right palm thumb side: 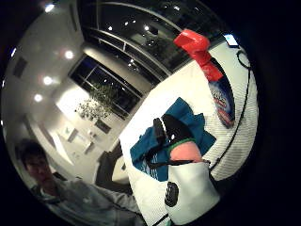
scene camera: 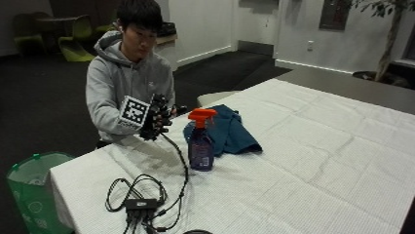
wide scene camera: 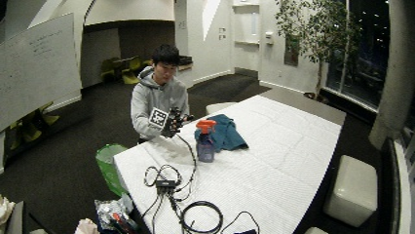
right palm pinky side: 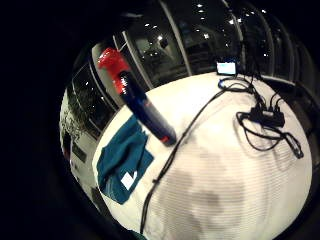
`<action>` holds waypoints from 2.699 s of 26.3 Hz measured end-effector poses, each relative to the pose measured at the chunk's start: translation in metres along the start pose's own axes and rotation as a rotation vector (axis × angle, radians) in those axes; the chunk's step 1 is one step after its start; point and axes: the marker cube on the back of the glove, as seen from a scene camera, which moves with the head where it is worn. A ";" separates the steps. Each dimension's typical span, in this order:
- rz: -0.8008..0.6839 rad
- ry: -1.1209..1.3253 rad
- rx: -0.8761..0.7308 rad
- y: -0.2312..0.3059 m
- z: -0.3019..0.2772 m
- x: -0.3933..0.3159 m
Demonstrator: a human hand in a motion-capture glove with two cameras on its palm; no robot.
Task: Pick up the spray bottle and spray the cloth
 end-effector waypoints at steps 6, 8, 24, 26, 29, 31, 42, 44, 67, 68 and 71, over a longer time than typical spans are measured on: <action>0.117 -0.051 -0.021 -0.024 0.023 0.015; 0.146 -0.071 -0.028 -0.034 0.033 0.018; 0.377 -0.294 -0.103 -0.088 0.087 0.024; 0.385 -0.295 -0.123 -0.093 0.093 0.021; 0.390 -0.295 -0.145 -0.098 0.102 0.016; 0.384 -0.286 -0.164 -0.102 0.107 0.012; 0.173 -0.015 -0.553 -0.121 0.132 -0.027; 0.124 0.047 -0.649 -0.120 0.135 -0.042; -0.147 0.788 -1.283 -0.042 0.155 -0.162; -0.151 0.790 -1.290 -0.040 0.156 -0.158; -0.149 0.781 -1.305 -0.035 0.155 -0.153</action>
